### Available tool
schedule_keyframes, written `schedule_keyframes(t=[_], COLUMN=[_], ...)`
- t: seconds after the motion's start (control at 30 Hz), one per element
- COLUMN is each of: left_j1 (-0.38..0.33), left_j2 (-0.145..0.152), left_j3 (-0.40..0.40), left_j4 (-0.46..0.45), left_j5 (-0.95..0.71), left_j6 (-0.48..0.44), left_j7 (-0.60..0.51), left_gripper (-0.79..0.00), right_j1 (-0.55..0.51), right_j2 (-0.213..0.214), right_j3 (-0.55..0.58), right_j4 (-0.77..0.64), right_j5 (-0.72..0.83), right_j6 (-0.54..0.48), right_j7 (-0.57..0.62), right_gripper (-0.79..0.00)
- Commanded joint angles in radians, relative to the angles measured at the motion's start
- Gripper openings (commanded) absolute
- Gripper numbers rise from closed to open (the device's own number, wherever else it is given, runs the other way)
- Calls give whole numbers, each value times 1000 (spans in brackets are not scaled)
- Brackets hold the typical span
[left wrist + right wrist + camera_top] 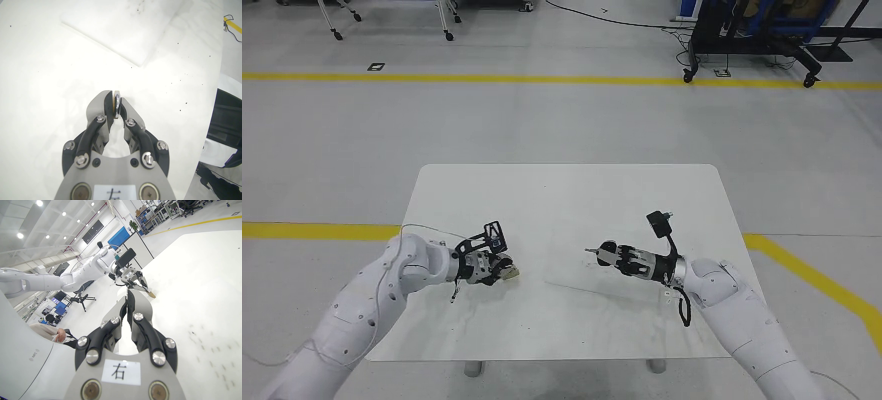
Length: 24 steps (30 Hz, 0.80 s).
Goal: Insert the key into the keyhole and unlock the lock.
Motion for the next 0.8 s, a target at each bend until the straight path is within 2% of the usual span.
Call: schedule_keyframes(t=[0.0, 0.43, 0.77], left_j1=[-1, -5, 5], left_j2=[-2, -15, -18], left_j3=[5, 19, -31], left_j4=[4, -5, 3], left_j5=[1, 10, -88], left_j6=[1, 84, 96], left_j7=[-5, -26, 95], left_gripper=[-785, -785, -785], right_j1=[0, 0, 0], right_j2=[0, 0, 0], right_j3=[0, 0, 0], right_j4=[0, 0, 0], right_j5=[0, 0, 0], right_j6=[0, 0, 0], right_j7=[0, 0, 0], right_gripper=[-785, -785, -785])
